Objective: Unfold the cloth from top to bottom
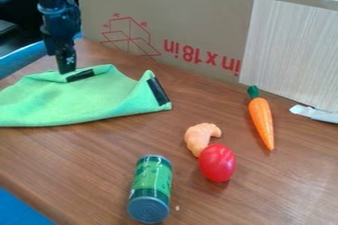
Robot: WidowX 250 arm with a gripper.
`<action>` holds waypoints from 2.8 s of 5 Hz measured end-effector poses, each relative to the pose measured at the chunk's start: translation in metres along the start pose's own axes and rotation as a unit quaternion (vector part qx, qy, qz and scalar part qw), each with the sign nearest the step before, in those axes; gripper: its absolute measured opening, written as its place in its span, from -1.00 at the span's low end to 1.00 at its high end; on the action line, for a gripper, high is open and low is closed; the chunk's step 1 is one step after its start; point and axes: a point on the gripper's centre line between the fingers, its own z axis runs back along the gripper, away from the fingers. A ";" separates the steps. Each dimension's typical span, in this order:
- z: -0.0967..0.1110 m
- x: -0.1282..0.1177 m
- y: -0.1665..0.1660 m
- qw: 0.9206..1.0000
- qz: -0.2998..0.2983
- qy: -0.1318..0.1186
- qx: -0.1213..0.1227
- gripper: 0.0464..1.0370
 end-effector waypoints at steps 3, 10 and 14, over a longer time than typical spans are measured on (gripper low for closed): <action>-0.018 0.009 -0.007 1.000 -0.008 0.014 -0.004 0.93; -0.023 0.018 -0.015 1.000 0.000 0.001 -0.022 -0.99; 0.066 0.003 -0.036 0.993 -0.020 -0.088 -0.074 -0.99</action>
